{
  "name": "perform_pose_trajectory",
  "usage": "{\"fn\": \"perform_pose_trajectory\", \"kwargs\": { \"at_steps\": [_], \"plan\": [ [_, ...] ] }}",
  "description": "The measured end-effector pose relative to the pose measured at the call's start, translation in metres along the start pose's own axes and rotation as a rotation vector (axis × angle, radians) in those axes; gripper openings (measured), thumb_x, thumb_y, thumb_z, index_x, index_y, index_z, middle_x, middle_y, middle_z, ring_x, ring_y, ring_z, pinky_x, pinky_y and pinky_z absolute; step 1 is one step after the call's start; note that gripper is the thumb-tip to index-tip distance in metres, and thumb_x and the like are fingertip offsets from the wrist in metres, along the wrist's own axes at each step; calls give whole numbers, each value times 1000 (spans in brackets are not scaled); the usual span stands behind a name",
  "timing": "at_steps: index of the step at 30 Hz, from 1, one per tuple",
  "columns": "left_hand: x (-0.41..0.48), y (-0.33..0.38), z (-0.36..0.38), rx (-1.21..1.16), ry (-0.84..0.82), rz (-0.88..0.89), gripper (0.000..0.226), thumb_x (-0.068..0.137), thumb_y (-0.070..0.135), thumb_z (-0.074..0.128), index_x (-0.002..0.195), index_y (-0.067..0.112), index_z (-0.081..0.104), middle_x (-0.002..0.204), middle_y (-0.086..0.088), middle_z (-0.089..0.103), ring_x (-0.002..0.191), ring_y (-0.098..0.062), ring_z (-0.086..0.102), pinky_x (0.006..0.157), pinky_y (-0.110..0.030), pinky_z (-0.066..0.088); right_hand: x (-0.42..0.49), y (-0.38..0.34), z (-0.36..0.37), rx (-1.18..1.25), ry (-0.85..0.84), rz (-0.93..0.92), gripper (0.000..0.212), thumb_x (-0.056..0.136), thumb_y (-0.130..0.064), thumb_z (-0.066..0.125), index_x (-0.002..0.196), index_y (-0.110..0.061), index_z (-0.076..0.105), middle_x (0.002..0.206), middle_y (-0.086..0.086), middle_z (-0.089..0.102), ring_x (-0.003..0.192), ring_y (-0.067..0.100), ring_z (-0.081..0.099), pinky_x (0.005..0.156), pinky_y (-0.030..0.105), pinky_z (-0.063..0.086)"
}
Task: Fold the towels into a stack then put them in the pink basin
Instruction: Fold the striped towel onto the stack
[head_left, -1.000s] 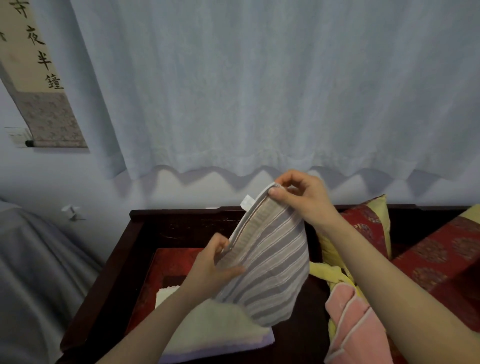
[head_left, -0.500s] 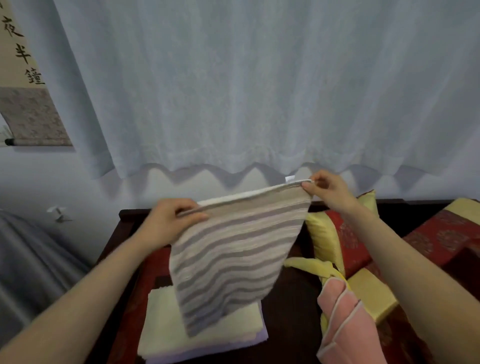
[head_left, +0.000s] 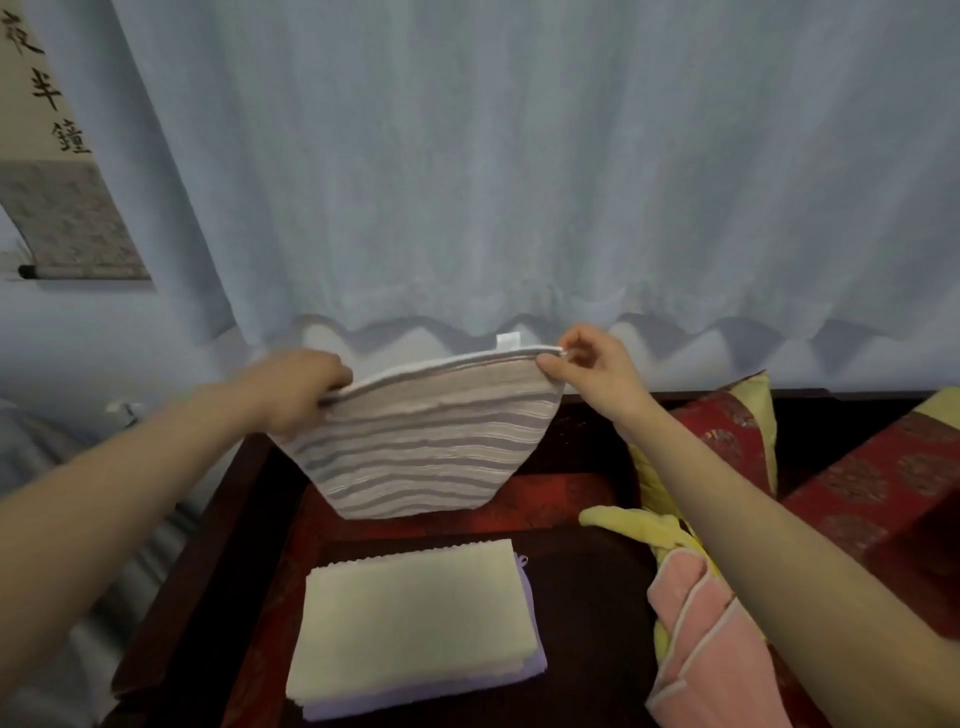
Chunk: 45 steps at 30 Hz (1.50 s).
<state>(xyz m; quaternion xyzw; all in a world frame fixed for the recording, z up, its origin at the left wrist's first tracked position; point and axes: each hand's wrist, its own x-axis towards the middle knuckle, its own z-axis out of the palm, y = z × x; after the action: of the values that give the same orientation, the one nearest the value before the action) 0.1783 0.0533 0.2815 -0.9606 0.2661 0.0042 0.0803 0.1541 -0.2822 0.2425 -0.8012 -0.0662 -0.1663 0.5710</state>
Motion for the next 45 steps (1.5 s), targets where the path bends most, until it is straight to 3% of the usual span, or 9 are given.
{"fn": "perform_pose_trajectory", "kwargs": {
  "at_steps": [6,11,17,20,26,31,36,40,45],
  "plan": [
    [-13,92,105,-808,-134,-10,74,66,38,81,124,36,35,108,19,55,97,-2,57,82,-18,47,-41,14,72,-199,-371,-105,23,73,-15,79,72,-22,56,65,-7,56,61,5,51,59,16,41],
    [-17,155,159,-1295,259,-142,33,91,22,60,83,54,57,64,19,58,57,1,49,57,-18,40,-72,48,75,-19,-466,96,14,80,-23,75,84,-11,68,76,0,68,71,7,63,68,20,50],
    [-2,143,156,-1216,430,-114,15,93,37,52,87,33,64,72,7,65,61,-4,58,57,-22,46,-106,130,20,50,-100,315,29,86,2,60,75,-22,73,70,0,71,68,9,66,71,27,49],
    [13,132,136,-1020,452,-25,30,90,50,44,96,28,63,79,4,66,66,-11,64,60,-31,50,-123,135,42,20,-207,209,20,87,0,60,87,-15,72,82,-2,73,75,12,69,71,28,55],
    [38,98,57,-748,540,60,34,90,51,41,91,23,59,69,1,63,65,-10,60,66,-33,48,-108,99,80,-165,389,-216,12,83,-6,68,82,-16,62,72,-4,60,63,4,54,59,16,45],
    [39,76,1,-506,638,114,39,90,51,39,89,20,62,63,8,57,61,-9,54,58,-25,42,-80,52,98,6,59,-263,37,85,-18,70,120,-17,60,113,1,65,103,10,62,85,34,53],
    [32,65,-12,-359,581,148,35,91,51,37,89,24,60,66,13,54,64,-9,53,58,-28,40,-67,38,113,-285,-296,-36,106,61,-60,77,148,-38,19,162,2,4,149,23,0,115,53,19],
    [23,46,-9,-409,588,116,36,90,53,38,84,23,57,61,6,56,59,-7,54,58,-21,38,-71,47,125,-272,71,-345,26,79,-14,66,104,-11,63,110,3,56,97,20,53,77,37,50],
    [15,40,1,-453,546,139,35,90,51,42,81,21,58,61,6,56,65,-5,55,57,-17,36,-71,57,142,-743,-81,-483,17,58,-27,64,71,-19,56,64,1,53,54,22,50,46,27,26]
  ]
}}
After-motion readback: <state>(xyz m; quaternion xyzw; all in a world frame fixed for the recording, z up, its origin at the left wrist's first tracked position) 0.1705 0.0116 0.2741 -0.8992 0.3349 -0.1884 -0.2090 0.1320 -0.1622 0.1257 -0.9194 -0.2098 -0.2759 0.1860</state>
